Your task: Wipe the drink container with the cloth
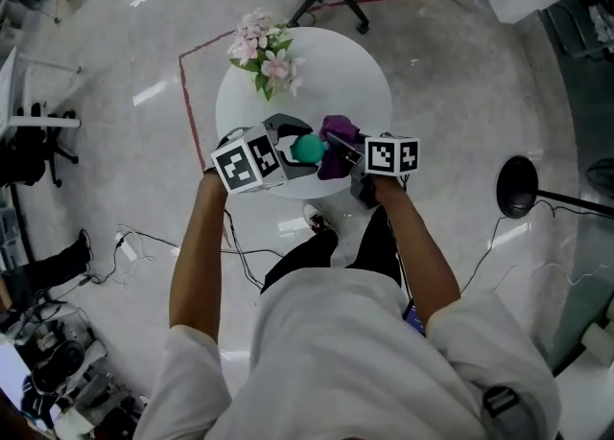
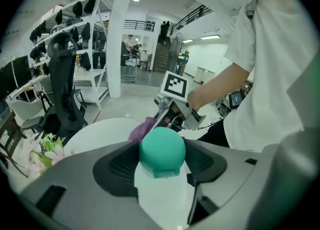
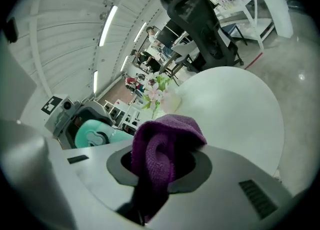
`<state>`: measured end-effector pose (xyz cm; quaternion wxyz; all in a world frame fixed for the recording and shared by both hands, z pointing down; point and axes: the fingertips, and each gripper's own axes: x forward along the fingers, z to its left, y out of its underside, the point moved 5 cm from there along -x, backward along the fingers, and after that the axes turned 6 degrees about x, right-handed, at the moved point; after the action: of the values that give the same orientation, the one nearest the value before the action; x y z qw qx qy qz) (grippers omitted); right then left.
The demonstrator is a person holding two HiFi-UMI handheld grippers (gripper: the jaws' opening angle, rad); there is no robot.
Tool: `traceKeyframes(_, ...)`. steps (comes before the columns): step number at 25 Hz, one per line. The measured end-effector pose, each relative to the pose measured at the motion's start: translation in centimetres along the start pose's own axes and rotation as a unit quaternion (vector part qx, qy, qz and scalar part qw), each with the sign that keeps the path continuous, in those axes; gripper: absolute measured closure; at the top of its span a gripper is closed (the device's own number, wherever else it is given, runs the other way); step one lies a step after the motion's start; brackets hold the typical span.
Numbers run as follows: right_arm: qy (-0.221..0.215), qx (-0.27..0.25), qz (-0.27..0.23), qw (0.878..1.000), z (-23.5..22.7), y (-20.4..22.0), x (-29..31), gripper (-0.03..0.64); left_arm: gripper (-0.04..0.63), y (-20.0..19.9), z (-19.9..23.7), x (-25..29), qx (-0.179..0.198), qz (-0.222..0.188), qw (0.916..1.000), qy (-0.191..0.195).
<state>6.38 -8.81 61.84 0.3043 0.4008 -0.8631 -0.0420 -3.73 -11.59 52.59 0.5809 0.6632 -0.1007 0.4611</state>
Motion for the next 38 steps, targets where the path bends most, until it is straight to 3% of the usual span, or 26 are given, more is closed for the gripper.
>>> traceKeyframes(11,0.083,0.012,0.052,0.995,-7.1,3.6,3.7,0.514,0.302,0.0,0.1,0.1,-0.012,-0.004,0.9999,-0.007)
traceKeyframes(17,0.076,0.034,0.074,0.994,-8.2,3.9,4.2,0.512,0.299,0.2,0.0,0.2,-0.029,-0.001,0.9994,-0.020)
traceKeyframes(22,0.050,0.008,0.093,0.994,-6.4,2.6,1.6,0.511,0.249,0.3,0.1,0.2,-0.089,-0.029,0.9926,-0.076)
traceKeyframes(27,0.007,-0.027,0.100,0.995,-3.3,-0.6,-1.6,0.511,0.244,1.2,-0.6,-0.9,-0.160,-0.049,0.9743,-0.151)
traceKeyframes(29,-0.012,-0.045,0.098,0.994,-2.0,-2.2,-2.8,0.511,0.238,1.5,-1.3,-1.9,-0.213,-0.059,0.9534,-0.205)
traceKeyframes(30,-0.021,-0.055,0.096,0.994,-1.4,-3.0,-3.4,0.511,0.238,1.4,-1.8,-2.3,-0.251,-0.075,0.9349,-0.240)
traceKeyframes(31,-0.028,-0.065,0.094,0.993,-0.8,-3.8,-3.9,0.511,0.238,1.3,-2.3,-2.5,-0.292,-0.097,0.9103,-0.277)
traceKeyframes(32,-0.033,-0.074,0.093,0.992,-0.3,-4.7,-4.5,0.511,0.238,1.0,-2.9,-2.5,-0.335,-0.122,0.8802,-0.313)
traceKeyframes(35,-0.046,-0.097,0.092,0.990,0.9,-7.0,-5.3,0.511,0.238,0.5,-4.0,-1.5,-0.449,-0.184,0.7776,-0.400)
traceKeyframes(37,-0.053,-0.108,0.095,0.988,1.6,-8.0,-5.8,0.511,0.238,0.4,-4.4,-0.7,-0.495,-0.194,0.7208,-0.444)
traceKeyframes(38,-0.057,-0.113,0.099,0.987,2.0,-8.3,-6.1,0.511,0.238,0.1,-4.5,-0.4,-0.509,-0.197,0.6983,-0.463)
